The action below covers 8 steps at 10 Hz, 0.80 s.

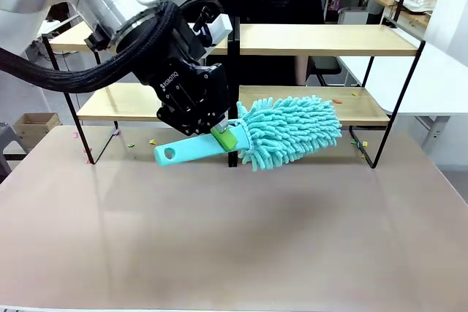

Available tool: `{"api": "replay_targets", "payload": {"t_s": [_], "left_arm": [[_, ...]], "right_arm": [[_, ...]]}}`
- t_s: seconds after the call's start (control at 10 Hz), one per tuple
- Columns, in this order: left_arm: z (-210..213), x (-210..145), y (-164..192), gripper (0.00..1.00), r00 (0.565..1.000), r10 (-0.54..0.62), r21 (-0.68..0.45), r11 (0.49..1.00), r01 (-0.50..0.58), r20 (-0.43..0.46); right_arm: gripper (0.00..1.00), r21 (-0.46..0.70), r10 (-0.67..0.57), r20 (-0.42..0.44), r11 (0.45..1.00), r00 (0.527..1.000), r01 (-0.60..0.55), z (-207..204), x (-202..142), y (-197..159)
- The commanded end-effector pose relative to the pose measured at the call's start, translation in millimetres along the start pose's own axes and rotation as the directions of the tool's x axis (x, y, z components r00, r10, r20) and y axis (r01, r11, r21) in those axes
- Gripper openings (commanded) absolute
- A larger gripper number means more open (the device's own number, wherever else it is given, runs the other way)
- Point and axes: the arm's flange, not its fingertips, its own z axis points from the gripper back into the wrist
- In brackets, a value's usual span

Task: Clean the shelves.
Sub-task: Clean another randomly selected level of the Shelf with the Duster.

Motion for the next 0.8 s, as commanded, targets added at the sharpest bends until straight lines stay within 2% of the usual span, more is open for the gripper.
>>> {"api": "replay_targets", "payload": {"t_s": [0.0, 0.2, 0.4, 0.6, 0.7], "left_arm": [[-11, 11, -1, 0.13, 0.993, 0.068, 0.052, 0.996, -0.074, 0.098], [-29, 26, 4, 0.13, 0.986, 0.109, 0.024, 0.993, -0.113, 0.127], [-40, 32, 3, 0.13, 0.958, 0.133, 0.039, 0.988, -0.147, 0.256], [-53, 40, 1, 0.13, 0.904, 0.168, 0.077, 0.974, -0.215, 0.394], [-62, 43, -4, 0.13, 0.886, 0.158, 0.114, 0.967, -0.228, 0.437]], "right_arm": [[1.00, 0.002, 0.000, 0.002, 1.000, 1.000, 0.000, -1, 0, 0], [1.00, 0.002, 0.000, 0.002, 1.000, 1.000, 0.000, -1, 0, 0], [1.00, 0.002, 0.000, 0.002, 1.000, 1.000, 0.000, -1, 0, 0], [1.00, 0.002, 0.000, 0.002, 1.000, 1.000, 0.000, -1, 0, 0], [1.00, 0.002, 0.000, 0.002, 1.000, 1.000, 0.000, -1, 0, 0]]}}
